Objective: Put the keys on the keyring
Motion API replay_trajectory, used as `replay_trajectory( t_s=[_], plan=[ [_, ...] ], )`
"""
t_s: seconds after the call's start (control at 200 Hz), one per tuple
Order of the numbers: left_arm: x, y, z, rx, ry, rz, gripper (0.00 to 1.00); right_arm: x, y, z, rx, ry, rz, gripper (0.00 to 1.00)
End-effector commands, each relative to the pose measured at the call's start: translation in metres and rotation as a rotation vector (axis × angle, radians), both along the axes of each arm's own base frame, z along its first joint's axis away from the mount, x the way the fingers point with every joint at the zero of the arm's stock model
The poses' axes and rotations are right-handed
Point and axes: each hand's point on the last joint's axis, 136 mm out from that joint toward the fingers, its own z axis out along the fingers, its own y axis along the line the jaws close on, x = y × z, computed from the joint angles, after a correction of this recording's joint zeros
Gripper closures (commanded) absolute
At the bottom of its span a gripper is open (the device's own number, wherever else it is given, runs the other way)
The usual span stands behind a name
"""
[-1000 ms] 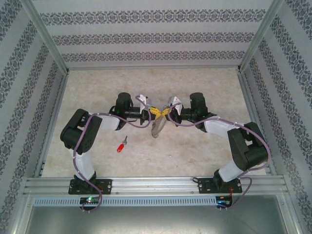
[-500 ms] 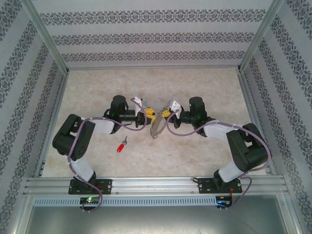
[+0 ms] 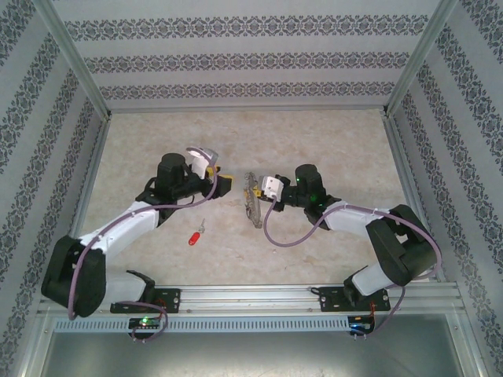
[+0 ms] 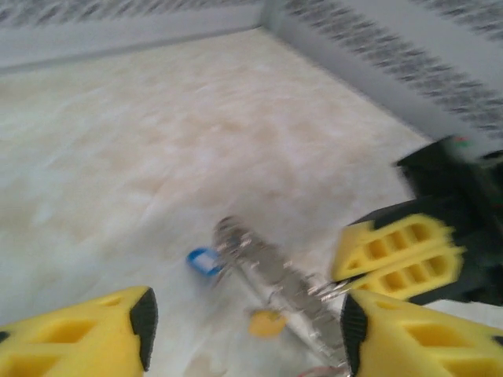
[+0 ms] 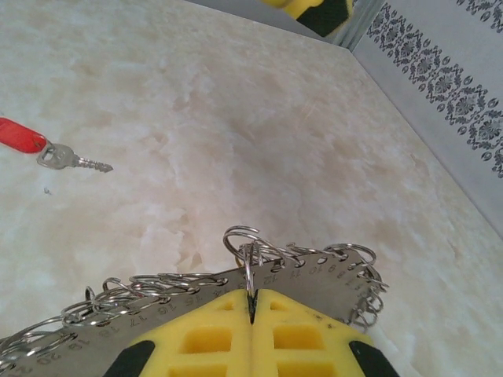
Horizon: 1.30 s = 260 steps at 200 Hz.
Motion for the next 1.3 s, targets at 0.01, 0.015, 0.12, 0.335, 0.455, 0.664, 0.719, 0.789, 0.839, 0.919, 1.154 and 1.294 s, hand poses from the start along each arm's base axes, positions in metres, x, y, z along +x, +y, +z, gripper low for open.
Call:
replay_trajectory(
  t_s=[0.01,0.015,0.12,0.335,0.455,0.664,0.719,0.789,0.839,0.919,1.154,1.294],
  plan=[
    [-0.009,0.066,-0.046,0.102,0.367,0.421,0.05,-0.001,0.0,0.009,-0.016,-0.102,0.005,1.0],
    [-0.011,0.067,-0.047,0.107,0.377,0.426,0.04,-0.001,0.0,0.009,-0.017,-0.101,0.005,1.0],
    [-0.029,0.076,-0.066,0.152,0.558,0.475,0.04,0.002,-0.001,0.011,-0.021,-0.114,0.002,1.0],
    [-0.064,0.093,-0.115,0.15,0.842,0.664,0.06,0.009,-0.006,0.013,-0.028,-0.13,-0.007,1.0],
    [-0.087,0.098,-0.123,0.207,0.948,0.679,0.07,0.006,-0.011,0.013,-0.069,-0.148,-0.002,1.0],
    [-0.126,0.099,-0.137,0.229,1.148,0.714,0.18,0.01,-0.015,0.021,-0.09,-0.193,-0.029,1.0],
    [-0.131,0.099,-0.141,0.221,1.177,0.726,0.21,0.011,-0.016,0.023,-0.089,-0.193,-0.034,1.0],
    [-0.133,0.093,-0.146,0.197,1.208,0.709,0.3,0.012,-0.016,0.022,-0.089,-0.19,-0.038,1.0],
    [-0.133,0.091,-0.149,0.192,1.222,0.713,0.35,0.012,-0.016,0.022,-0.088,-0.184,-0.042,1.0],
    [-0.13,0.091,-0.15,0.188,1.214,0.726,0.47,0.012,-0.016,0.021,-0.087,-0.177,-0.041,1.0],
    [-0.11,0.08,-0.15,0.254,1.106,0.569,0.72,0.01,-0.016,0.026,-0.075,-0.174,-0.05,1.0],
    [-0.109,0.08,-0.157,0.306,1.085,0.525,0.78,0.01,-0.018,0.031,-0.071,-0.182,-0.06,1.0]
  ],
)
